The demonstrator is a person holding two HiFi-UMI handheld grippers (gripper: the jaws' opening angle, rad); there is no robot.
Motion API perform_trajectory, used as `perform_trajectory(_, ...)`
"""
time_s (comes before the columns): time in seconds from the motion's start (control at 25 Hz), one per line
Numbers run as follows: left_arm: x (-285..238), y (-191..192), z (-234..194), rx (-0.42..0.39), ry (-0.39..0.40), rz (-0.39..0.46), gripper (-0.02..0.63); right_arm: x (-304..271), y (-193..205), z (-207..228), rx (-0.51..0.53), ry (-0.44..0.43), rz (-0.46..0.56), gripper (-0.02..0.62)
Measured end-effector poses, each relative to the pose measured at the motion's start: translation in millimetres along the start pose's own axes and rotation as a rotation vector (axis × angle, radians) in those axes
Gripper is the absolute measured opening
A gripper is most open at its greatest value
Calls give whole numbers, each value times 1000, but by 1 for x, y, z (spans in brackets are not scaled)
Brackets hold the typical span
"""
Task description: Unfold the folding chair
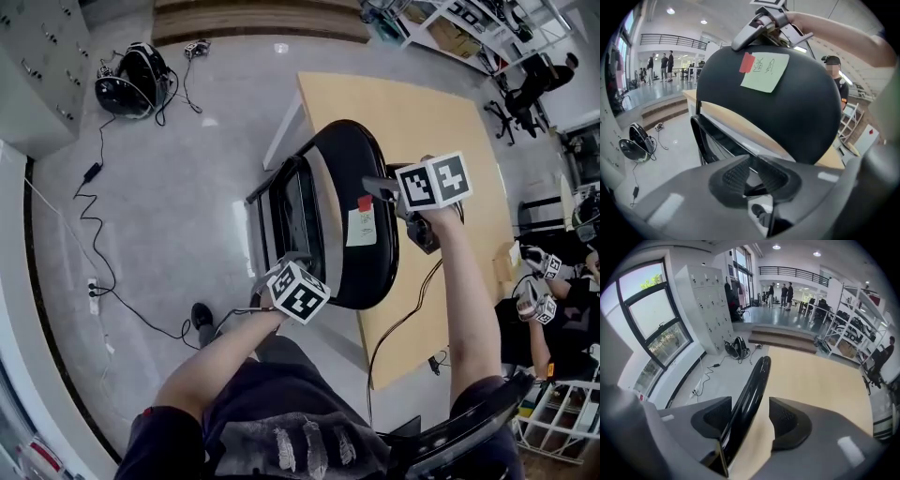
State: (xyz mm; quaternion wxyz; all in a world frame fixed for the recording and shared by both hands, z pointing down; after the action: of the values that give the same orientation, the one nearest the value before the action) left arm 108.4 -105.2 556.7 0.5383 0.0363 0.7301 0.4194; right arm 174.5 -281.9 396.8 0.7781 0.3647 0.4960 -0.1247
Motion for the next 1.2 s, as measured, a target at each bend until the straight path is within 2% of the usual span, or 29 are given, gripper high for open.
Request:
perform_trajectory(0.04, -3, -1, -2, 14, -3, -1, 77, -4, -1, 1, -8, -5, -6, 252)
perform_trajectory(0.08, -6, -2, -4, 28, -10, 1, 87, -8, -3, 2, -20, -19, -10, 244)
perform_trajectory(0.16, -11, -3, -11, 55, -35, 6, 101, -14, -3, 0, -39, -56, -26, 184)
perform_trajectory(0.2, -14, -2, -12, 69, -43, 5, 121, -16, -3, 0, -43, -65, -37, 181)
perform_trajectory(0.28, -26, -2, -12, 109, -40, -7, 221, -17, -2, 0, -50, -66, -46, 176)
perform_trajectory(0.36, -41, -5, -13, 152, -38, -21, 315, -17, -2, 0, -74, -62, -21, 165)
perform_trajectory(0.48, -66, -5, -17, 203, -46, -73, 364, -18, -3, 0, -116, -55, 43, 143)
perform_trajectory(0.6, -87, 0, -19, 248, -15, -140, 370, -18, -3, -1, -117, -30, 60, 138)
perform_trajectory(0.68, -94, -1, -17, 268, 29, -152, 367, -18, -3, -1, -124, -28, 74, 133)
perform_trajectory(0.84, -103, -2, -9, 231, 71, -173, 321, -21, -2, -2, -167, -74, 96, 116)
perform_trajectory(1.0, -107, 7, -3, 379, 189, -225, 236, -20, 0, 0, -181, -72, 93, 112)
perform_trajectory(1.2, -96, 19, -14, 441, 221, -187, 227, -22, 3, 4, -205, -71, 96, 104)
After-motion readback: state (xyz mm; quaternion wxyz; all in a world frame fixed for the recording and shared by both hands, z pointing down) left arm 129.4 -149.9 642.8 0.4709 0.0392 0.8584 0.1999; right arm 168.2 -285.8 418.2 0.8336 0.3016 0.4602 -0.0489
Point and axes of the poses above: the fingertips, and each gripper's own axes: x backward along the fingers, z to its right, y out of its underside, the point moved 3 cm from there along x, backward along the fingers, and after that the axes turned 13 degrees about -y, right-handed, at the moved point
